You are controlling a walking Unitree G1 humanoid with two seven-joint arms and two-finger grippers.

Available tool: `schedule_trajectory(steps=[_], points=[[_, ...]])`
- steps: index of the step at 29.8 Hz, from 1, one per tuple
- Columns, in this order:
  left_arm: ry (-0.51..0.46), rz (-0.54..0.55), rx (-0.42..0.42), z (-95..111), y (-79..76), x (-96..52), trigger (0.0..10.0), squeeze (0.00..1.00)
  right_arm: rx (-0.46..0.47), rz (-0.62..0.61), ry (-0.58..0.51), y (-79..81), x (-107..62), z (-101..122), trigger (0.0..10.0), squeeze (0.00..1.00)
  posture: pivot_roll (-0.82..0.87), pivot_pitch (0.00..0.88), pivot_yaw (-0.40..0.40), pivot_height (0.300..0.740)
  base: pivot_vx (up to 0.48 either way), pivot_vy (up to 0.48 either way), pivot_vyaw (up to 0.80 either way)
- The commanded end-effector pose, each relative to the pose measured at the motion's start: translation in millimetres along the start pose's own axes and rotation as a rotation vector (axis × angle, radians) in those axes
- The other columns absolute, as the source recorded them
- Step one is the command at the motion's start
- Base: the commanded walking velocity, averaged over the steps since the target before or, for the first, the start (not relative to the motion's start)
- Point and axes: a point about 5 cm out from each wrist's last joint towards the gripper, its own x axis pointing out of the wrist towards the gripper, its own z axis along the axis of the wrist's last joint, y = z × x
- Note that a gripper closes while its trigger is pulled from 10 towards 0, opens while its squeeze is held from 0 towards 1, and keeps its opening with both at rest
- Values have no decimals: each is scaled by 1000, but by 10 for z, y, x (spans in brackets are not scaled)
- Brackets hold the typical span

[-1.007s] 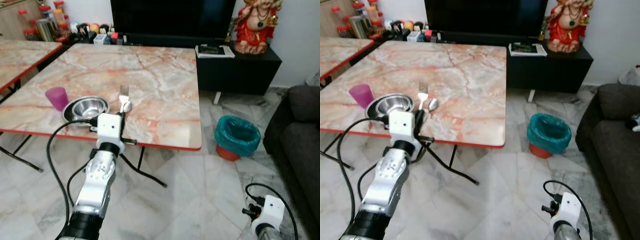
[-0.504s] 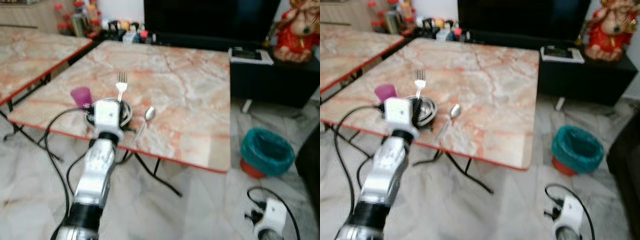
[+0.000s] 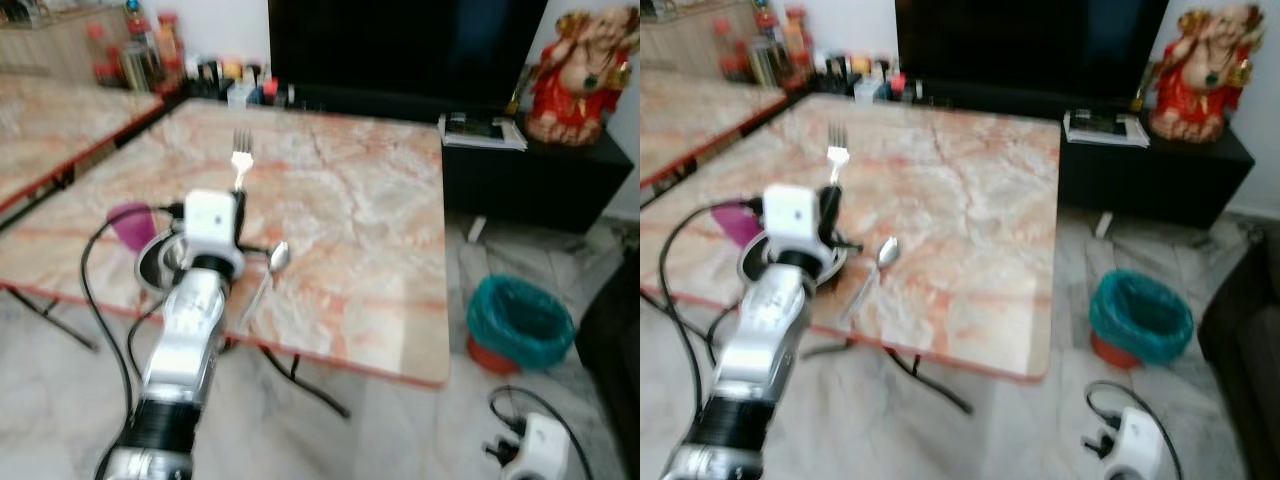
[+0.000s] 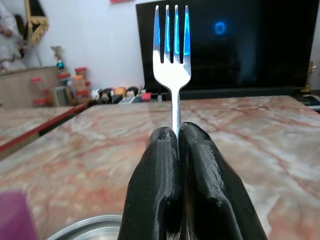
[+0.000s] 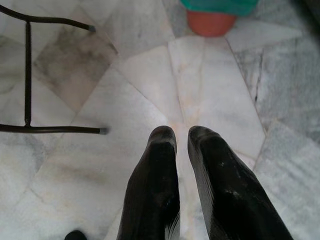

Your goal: Setting the table

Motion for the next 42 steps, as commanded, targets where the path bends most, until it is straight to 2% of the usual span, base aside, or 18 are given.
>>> schedule_trajectory(steps=[1,16,18,19,21,26,28,29,33,35,38,41,42], points=[[-21,-31,-33,74,-95,24,10000,0,-3,-23,18,-54,-21,-53,10000,0,57,41,-23,740,349,0,0],[-23,-54,-47,111,-132,26,10000,0,-7,-24,19,-79,-18,-31,10000,0,57,40,-22,740,344,0,0],[29,-117,-83,52,-230,-26,10000,0,-8,-24,20,-82,-18,-30,10000,0,56,29,-21,740,0,0,0],[29,-117,-83,52,-230,-26,10000,0,-8,-24,20,-82,-18,-30,10000,0,56,29,-21,740,0,0,0],[81,-159,-132,-6,-311,-123,10000,0,-8,-24,21,-85,-19,-33,10000,0,55,26,-20,740,0,0,0],[113,-175,-159,-27,-346,-191,10000,0,-8,-24,22,-85,-20,-36,10000,0,54,25,-19,740,0,0,0],[151,-182,-200,-19,-386,-299,10000,0,-11,-23,24,-88,-22,-41,10000,0,52,23,-18,740,0,0,0],[185,-194,-214,1,-418,-402,10000,0,-11,-24,25,-91,-23,-44,10000,0,52,23,-18,740,0,0,0],[225,-205,-218,20,-449,-482,10000,0,-13,-22,25,-83,-20,-39,10000,0,57,32,-21,740,0,0,0],[265,-231,-248,29,-517,-537,10000,0,-14,-19,24,-72,-16,-33,10000,0,63,37,-22,740,0,0,0],[291,-284,-239,47,-623,-567,10000,0,-15,-15,26,-47,-13,-38,10000,0,64,38,-21,740,0,0,0],[310,-261,-199,7,-599,-496,10000,0,-14,-13,27,-41,-12,-38,10000,0,63,38,-20,740,0,0,0],[320,-239,-182,-34,-547,-463,10000,0,-13,-13,27,-42,-11,-37,10000,0,62,40,-19,740,0,0,0]])
